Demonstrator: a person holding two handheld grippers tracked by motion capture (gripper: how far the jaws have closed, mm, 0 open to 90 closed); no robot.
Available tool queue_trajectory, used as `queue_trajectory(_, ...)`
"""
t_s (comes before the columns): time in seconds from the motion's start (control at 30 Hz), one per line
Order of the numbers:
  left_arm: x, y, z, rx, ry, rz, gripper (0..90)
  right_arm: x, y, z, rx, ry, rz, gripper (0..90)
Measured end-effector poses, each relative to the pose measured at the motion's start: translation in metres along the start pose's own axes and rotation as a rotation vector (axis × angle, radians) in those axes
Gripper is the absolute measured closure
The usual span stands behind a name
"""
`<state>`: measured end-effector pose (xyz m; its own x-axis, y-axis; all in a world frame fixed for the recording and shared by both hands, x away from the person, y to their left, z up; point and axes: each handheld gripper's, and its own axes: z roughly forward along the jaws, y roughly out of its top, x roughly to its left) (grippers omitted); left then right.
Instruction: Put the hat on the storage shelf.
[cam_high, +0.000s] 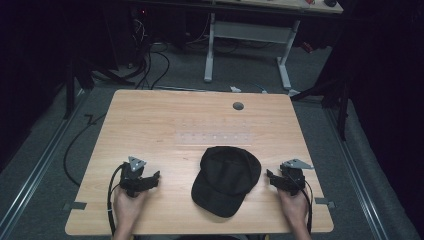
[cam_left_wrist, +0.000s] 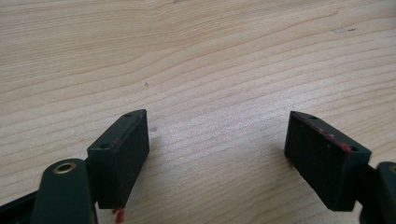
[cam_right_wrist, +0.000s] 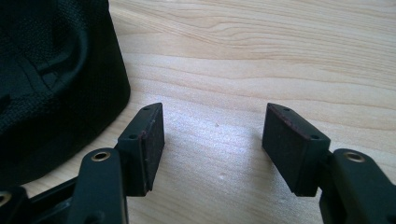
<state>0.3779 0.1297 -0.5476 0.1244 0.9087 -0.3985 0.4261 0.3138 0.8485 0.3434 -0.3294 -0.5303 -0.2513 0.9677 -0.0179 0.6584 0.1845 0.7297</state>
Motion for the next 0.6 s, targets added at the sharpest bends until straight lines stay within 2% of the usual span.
queue_trajectory(0.6,-0.0001,0.0000,-0.0001,-0.001,0.001,-0.002,22.4,-0.0004,-0.0001,-0.0001,-0.001,0.001,0.004,40.2)
